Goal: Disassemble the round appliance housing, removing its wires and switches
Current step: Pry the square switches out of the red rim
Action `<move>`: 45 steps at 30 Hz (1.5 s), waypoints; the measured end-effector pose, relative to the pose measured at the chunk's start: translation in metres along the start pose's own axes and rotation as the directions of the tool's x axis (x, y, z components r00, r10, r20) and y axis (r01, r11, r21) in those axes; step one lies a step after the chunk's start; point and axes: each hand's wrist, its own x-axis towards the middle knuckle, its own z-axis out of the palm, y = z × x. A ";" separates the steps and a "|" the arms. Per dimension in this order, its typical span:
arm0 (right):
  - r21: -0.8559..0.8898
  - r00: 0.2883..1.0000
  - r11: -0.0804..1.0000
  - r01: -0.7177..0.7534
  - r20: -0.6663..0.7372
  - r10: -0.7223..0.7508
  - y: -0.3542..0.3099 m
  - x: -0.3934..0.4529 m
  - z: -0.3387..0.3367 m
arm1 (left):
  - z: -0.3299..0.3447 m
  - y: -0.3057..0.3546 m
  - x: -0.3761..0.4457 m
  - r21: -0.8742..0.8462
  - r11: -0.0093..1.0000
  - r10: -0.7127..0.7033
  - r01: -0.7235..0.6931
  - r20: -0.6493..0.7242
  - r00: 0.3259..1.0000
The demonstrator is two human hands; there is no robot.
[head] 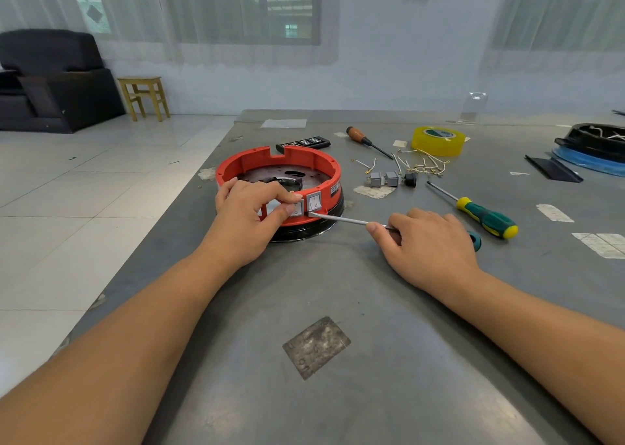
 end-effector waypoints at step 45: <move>-0.125 0.983 0.981 0.149 -0.088 -0.160 0.006 0.063 0.018 | -0.015 0.012 0.004 -0.057 0.990 -0.120 0.132 0.187 0.975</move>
